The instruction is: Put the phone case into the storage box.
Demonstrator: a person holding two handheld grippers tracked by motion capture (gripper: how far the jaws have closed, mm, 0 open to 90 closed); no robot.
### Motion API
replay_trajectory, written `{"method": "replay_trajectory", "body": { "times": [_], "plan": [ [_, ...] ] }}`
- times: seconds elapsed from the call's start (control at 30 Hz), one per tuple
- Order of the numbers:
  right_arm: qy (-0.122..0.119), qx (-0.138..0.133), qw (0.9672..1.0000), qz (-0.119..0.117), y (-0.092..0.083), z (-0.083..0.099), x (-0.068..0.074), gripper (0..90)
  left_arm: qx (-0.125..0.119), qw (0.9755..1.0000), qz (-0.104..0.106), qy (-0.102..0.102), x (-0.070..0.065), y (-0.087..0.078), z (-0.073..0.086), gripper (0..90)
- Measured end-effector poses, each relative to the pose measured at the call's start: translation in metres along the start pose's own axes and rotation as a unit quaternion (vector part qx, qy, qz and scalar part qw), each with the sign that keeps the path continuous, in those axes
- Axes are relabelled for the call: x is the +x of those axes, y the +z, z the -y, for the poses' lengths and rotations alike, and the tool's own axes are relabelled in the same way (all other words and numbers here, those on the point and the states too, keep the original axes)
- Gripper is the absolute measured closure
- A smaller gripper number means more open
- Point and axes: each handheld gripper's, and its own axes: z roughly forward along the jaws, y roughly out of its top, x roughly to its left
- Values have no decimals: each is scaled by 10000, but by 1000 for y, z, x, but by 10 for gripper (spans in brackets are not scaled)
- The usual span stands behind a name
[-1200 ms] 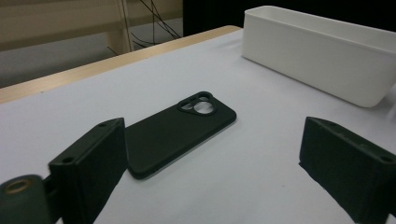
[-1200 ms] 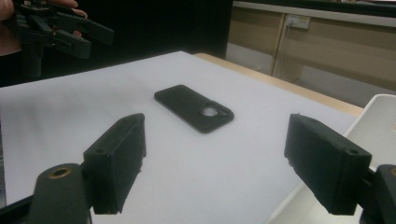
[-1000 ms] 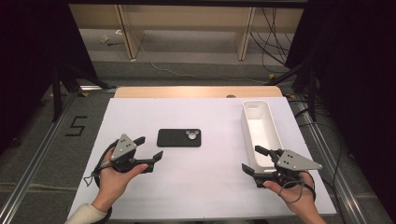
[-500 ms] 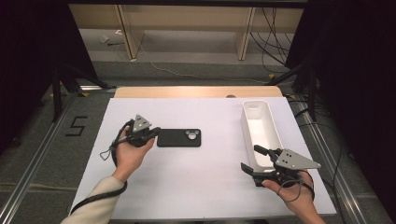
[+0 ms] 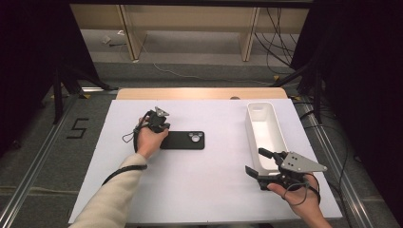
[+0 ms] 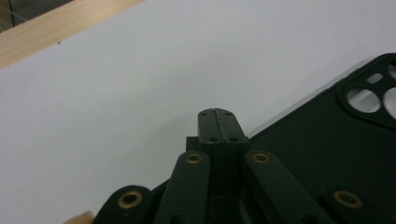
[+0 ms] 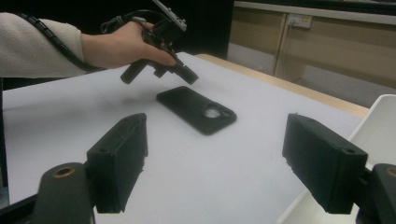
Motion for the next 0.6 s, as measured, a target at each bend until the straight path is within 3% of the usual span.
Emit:
{"method": "replay_trajectory", "body": {
  "times": [0.2,0.6],
  "plan": [
    [4,14,10000,3,1,0,0,233,104,9999,-24,-11,3,5,3,899],
    [16,32,10000,3,1,1,-1,233,235,9992,19,323,-1,0,5,899]
  ]
}}
